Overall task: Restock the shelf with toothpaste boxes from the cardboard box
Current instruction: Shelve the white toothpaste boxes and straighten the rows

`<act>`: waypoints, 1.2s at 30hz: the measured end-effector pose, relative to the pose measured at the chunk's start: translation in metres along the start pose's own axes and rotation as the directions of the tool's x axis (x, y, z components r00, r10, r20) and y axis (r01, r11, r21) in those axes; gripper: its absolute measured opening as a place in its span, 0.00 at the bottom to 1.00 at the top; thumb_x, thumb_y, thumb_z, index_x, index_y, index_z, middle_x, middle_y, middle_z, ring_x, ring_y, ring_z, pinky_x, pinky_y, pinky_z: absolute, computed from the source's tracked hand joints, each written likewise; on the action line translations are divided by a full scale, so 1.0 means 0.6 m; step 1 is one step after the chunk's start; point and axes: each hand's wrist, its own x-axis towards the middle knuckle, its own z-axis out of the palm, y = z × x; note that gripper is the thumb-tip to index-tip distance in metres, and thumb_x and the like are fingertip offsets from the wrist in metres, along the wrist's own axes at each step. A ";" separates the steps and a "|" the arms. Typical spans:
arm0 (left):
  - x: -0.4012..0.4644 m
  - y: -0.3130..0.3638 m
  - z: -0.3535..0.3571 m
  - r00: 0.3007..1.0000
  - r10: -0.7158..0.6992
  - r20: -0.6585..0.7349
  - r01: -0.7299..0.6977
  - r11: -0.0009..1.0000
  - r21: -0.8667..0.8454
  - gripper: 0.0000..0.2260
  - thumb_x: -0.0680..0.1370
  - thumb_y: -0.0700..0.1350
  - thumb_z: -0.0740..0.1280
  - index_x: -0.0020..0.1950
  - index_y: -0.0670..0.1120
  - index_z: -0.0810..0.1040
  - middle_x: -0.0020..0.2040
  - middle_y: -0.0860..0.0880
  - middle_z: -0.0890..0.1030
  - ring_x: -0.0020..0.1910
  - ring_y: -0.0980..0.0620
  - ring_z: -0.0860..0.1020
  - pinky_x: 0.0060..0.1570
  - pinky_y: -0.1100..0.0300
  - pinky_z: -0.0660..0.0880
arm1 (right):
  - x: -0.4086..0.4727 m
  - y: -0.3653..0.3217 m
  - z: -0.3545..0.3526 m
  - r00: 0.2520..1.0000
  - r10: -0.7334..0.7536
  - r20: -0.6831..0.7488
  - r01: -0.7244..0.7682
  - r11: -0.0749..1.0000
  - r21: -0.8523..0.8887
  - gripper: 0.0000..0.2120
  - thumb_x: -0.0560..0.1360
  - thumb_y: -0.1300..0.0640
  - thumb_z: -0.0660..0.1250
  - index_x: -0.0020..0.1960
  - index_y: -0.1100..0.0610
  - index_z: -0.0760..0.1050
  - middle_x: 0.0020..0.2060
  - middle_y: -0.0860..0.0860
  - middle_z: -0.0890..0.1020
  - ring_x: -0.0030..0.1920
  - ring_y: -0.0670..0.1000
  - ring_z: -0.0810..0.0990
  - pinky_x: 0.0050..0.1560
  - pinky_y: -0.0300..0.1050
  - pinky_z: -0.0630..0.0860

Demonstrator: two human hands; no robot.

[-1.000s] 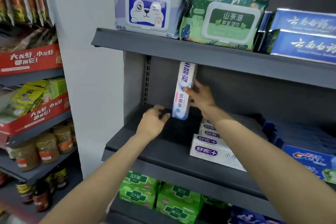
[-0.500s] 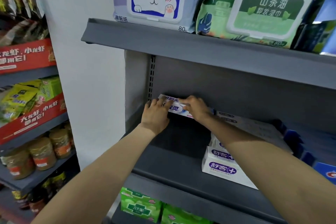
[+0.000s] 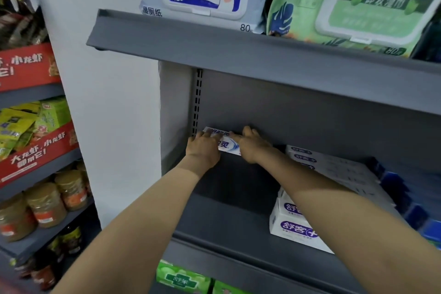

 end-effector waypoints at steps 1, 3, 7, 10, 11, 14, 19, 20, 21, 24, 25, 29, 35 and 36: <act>-0.002 0.000 -0.005 1.000 -0.001 0.014 0.001 1.000 -0.003 0.25 0.80 0.48 0.58 0.76 0.53 0.57 0.76 0.48 0.58 0.74 0.45 0.58 0.70 0.48 0.58 | -0.006 -0.004 -0.004 1.000 0.010 0.018 -0.011 0.999 0.043 0.31 0.78 0.59 0.61 0.76 0.48 0.52 0.68 0.57 0.59 0.69 0.58 0.60 0.68 0.55 0.65; -0.010 0.002 -0.012 1.000 0.003 -0.001 -0.003 1.000 -0.019 0.24 0.80 0.48 0.59 0.76 0.53 0.59 0.76 0.48 0.60 0.73 0.45 0.59 0.69 0.47 0.59 | -0.019 -0.006 -0.008 0.999 0.040 -0.024 -0.036 0.986 0.161 0.27 0.78 0.60 0.60 0.75 0.51 0.56 0.68 0.57 0.62 0.69 0.58 0.62 0.68 0.55 0.65; -0.061 0.019 -0.022 0.987 0.080 -0.137 -0.092 0.992 -0.087 0.21 0.79 0.45 0.60 0.72 0.48 0.65 0.70 0.45 0.69 0.69 0.44 0.66 0.64 0.49 0.65 | -0.082 -0.014 -0.012 0.982 0.093 -0.162 -0.042 0.955 0.292 0.24 0.77 0.65 0.59 0.72 0.55 0.63 0.68 0.57 0.66 0.69 0.57 0.66 0.66 0.49 0.65; -0.119 0.025 -0.034 0.983 0.151 -0.106 -0.165 0.976 -0.144 0.18 0.79 0.44 0.59 0.69 0.48 0.69 0.66 0.44 0.73 0.65 0.42 0.71 0.60 0.52 0.69 | -0.153 -0.020 -0.017 0.981 0.057 -0.185 0.017 0.927 0.374 0.23 0.77 0.65 0.57 0.71 0.56 0.66 0.69 0.57 0.69 0.69 0.56 0.68 0.67 0.44 0.64; -0.141 0.025 -0.038 0.980 0.168 -0.108 -0.185 0.969 -0.162 0.17 0.78 0.44 0.60 0.68 0.48 0.71 0.65 0.43 0.74 0.63 0.42 0.72 0.60 0.53 0.70 | -0.180 -0.025 -0.019 0.981 0.064 -0.185 0.016 0.917 0.399 0.21 0.77 0.65 0.57 0.70 0.56 0.67 0.68 0.56 0.71 0.67 0.56 0.70 0.65 0.44 0.65; -0.224 0.026 -0.047 0.955 0.198 -0.221 -0.257 0.922 -0.289 0.14 0.75 0.41 0.62 0.60 0.46 0.77 0.59 0.43 0.78 0.58 0.42 0.76 0.57 0.50 0.73 | -0.274 -0.049 -0.016 0.979 0.081 -0.187 0.023 0.868 0.496 0.19 0.76 0.65 0.59 0.67 0.57 0.71 0.61 0.56 0.78 0.62 0.56 0.75 0.61 0.42 0.68; -0.412 0.031 -0.041 0.934 0.132 -0.333 -0.294 0.814 -0.500 0.10 0.74 0.36 0.64 0.54 0.43 0.79 0.48 0.43 0.81 0.48 0.45 0.79 0.51 0.52 0.75 | -0.454 -0.131 0.017 0.935 0.147 -0.323 0.072 0.813 0.578 0.18 0.76 0.67 0.58 0.64 0.58 0.73 0.56 0.58 0.77 0.59 0.56 0.75 0.60 0.46 0.70; -0.451 0.027 -0.038 0.938 0.122 -0.325 -0.281 0.818 -0.502 0.10 0.74 0.36 0.65 0.54 0.43 0.79 0.48 0.43 0.81 0.48 0.45 0.80 0.51 0.52 0.75 | -0.486 -0.150 0.024 0.925 0.137 -0.355 0.091 0.827 0.555 0.18 0.76 0.67 0.58 0.64 0.58 0.72 0.57 0.57 0.75 0.60 0.56 0.73 0.60 0.47 0.70; -0.488 0.021 -0.036 0.943 0.105 -0.316 -0.260 0.825 -0.501 0.10 0.74 0.37 0.65 0.53 0.43 0.79 0.48 0.43 0.81 0.48 0.44 0.80 0.50 0.51 0.75 | -0.515 -0.167 0.029 0.917 0.123 -0.378 0.107 0.840 0.532 0.19 0.75 0.67 0.58 0.64 0.58 0.72 0.58 0.57 0.75 0.61 0.56 0.72 0.60 0.48 0.70; -0.594 -0.003 -0.045 0.958 0.025 -0.287 -0.167 0.861 -0.481 0.10 0.75 0.39 0.63 0.54 0.44 0.79 0.51 0.43 0.81 0.50 0.42 0.79 0.50 0.52 0.75 | -0.586 -0.220 0.044 0.923 0.101 -0.372 0.129 0.829 0.545 0.18 0.75 0.67 0.58 0.63 0.58 0.73 0.57 0.58 0.76 0.60 0.58 0.74 0.57 0.50 0.72; -0.627 -0.014 -0.051 0.964 -0.001 -0.267 -0.129 0.875 -0.466 0.10 0.76 0.40 0.63 0.56 0.44 0.78 0.52 0.44 0.81 0.52 0.43 0.78 0.50 0.52 0.75 | -0.607 -0.240 0.050 0.933 0.086 -0.350 0.133 0.821 0.556 0.17 0.75 0.67 0.58 0.62 0.58 0.74 0.57 0.58 0.77 0.59 0.58 0.75 0.56 0.51 0.73; -0.747 -0.080 -0.051 0.994 -0.039 -0.102 0.002 0.942 -0.336 0.12 0.78 0.41 0.59 0.60 0.44 0.76 0.55 0.44 0.80 0.55 0.43 0.77 0.48 0.53 0.73 | -0.674 -0.336 0.084 0.977 0.006 -0.214 0.125 0.798 0.590 0.16 0.76 0.65 0.58 0.61 0.56 0.77 0.57 0.58 0.79 0.58 0.59 0.77 0.56 0.53 0.75; -0.865 -0.231 -0.011 0.984 -0.168 0.063 0.178 0.962 -0.205 0.10 0.78 0.44 0.60 0.57 0.46 0.77 0.52 0.44 0.80 0.52 0.42 0.77 0.46 0.51 0.75 | -0.720 -0.497 0.153 0.994 -0.108 -0.018 0.097 0.798 0.594 0.16 0.77 0.63 0.58 0.61 0.56 0.77 0.57 0.56 0.81 0.58 0.58 0.78 0.55 0.52 0.76; -0.874 -0.258 -0.001 0.979 -0.184 0.093 0.198 0.963 -0.182 0.10 0.78 0.44 0.60 0.56 0.45 0.77 0.51 0.43 0.80 0.52 0.40 0.77 0.45 0.50 0.76 | -0.720 -0.524 0.167 0.993 -0.121 0.009 0.092 0.795 0.599 0.16 0.77 0.63 0.57 0.61 0.56 0.77 0.56 0.57 0.80 0.58 0.58 0.77 0.55 0.52 0.75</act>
